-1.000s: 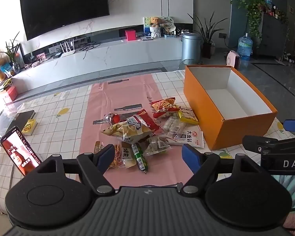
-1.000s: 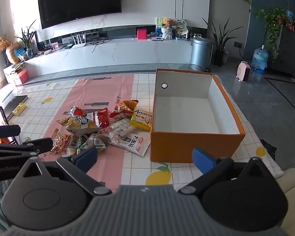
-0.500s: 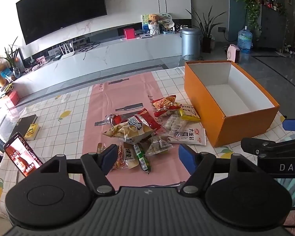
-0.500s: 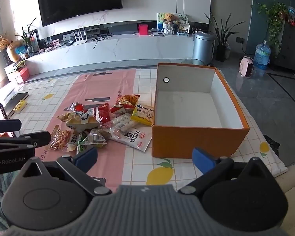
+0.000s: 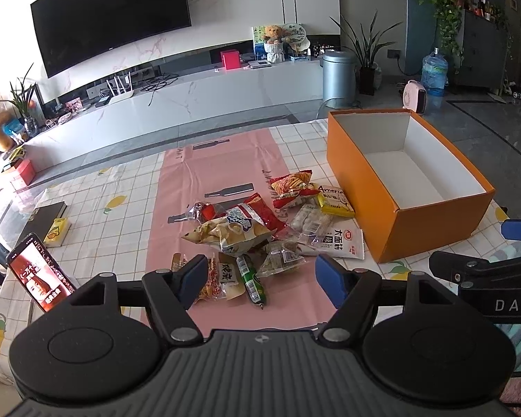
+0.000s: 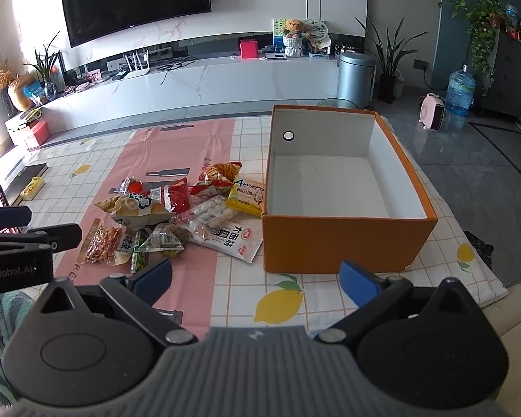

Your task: Organize snacks

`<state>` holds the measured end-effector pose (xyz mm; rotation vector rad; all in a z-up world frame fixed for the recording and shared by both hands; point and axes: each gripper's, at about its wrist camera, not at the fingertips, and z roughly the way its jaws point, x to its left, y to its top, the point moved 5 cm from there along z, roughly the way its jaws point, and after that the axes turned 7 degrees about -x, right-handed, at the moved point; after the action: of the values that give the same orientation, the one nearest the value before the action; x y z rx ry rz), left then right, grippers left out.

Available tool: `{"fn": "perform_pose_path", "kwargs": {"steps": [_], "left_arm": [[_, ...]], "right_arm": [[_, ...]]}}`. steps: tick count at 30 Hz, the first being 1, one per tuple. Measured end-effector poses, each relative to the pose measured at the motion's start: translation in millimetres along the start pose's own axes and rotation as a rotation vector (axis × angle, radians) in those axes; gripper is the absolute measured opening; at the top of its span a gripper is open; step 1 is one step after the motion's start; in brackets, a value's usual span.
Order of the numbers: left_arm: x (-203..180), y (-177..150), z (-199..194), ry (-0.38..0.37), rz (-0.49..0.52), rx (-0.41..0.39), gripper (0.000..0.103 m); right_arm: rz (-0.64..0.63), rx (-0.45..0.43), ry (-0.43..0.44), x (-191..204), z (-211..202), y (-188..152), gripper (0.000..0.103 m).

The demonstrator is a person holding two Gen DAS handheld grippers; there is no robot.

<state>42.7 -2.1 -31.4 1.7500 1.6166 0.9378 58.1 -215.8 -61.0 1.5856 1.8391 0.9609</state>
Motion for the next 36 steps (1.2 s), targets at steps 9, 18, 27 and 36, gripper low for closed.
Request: {"fn": "perform_pose_path", "kwargs": {"steps": [9, 18, 27, 36], "left_arm": [[-2.0, 1.2, -0.6, 0.001, 0.003, 0.001, 0.083], [-3.2, 3.2, -1.1, 0.000, 0.003, -0.003, 0.083], [-3.3, 3.6, -1.3, 0.000, 0.003, -0.002, 0.083], [-3.9, 3.3, -1.1, 0.000, 0.002, -0.002, 0.083]], "right_arm": [[-0.001, -0.007, 0.000, 0.4, -0.5, -1.0, 0.099], [-0.001, -0.003, 0.002, -0.5, -1.5, 0.3, 0.099], [0.004, 0.002, -0.003, -1.2, 0.0, -0.5, 0.099], [-0.001, 0.004, -0.008, -1.0, 1.0, -0.2, 0.099]]}}
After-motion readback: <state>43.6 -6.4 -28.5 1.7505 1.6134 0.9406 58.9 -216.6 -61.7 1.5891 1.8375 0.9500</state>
